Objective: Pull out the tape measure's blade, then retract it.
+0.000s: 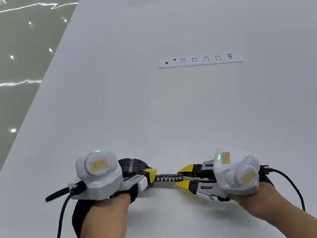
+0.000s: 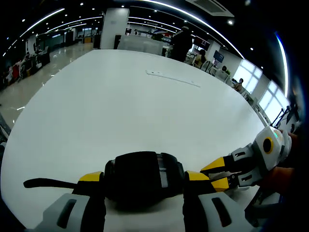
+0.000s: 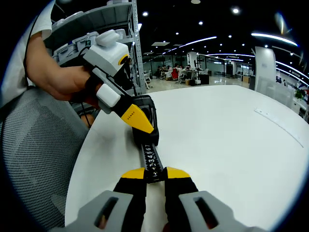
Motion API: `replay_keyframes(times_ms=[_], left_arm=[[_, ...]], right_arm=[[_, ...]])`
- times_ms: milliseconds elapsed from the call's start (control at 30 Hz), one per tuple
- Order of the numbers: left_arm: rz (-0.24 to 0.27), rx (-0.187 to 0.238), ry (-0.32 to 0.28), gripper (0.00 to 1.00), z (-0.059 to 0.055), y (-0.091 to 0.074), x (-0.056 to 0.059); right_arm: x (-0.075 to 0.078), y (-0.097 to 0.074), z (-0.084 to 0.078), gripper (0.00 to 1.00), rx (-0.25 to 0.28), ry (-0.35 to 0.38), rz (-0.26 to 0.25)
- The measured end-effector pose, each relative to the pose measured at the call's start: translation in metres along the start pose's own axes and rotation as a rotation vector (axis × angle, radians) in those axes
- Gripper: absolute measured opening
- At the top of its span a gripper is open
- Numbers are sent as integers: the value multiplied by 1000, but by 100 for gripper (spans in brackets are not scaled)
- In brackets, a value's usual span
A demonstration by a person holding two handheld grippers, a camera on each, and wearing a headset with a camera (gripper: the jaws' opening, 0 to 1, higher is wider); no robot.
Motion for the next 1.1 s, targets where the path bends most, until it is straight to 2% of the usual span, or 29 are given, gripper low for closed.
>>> replay_keyframes(times_ms=[267, 700, 933, 1100], left_arm=[[0, -13, -1, 61, -3, 0, 0], [-3, -1, 6, 62, -4, -1, 1], [9, 6, 35, 63, -3, 0, 3], [11, 20, 24, 63, -3, -1, 2]], right_arm=[[1, 1, -3, 12, -2, -13, -9], [1, 1, -4, 12, 2, -11, -9], [-1, 1, -6, 12, -1, -19, -23], [0, 1, -7, 12, 3, -20, -36]])
Point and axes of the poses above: the centre of the closed fingertips' face, and the gripper's own axes: y roughly forward along the fingers, x roughly to its right, z roughly out of its top, the point moved 2 cm from there along -y, roughly backward along the fingers, and after that the axes turned 11 degrees about -z, right-handed, at the moved point
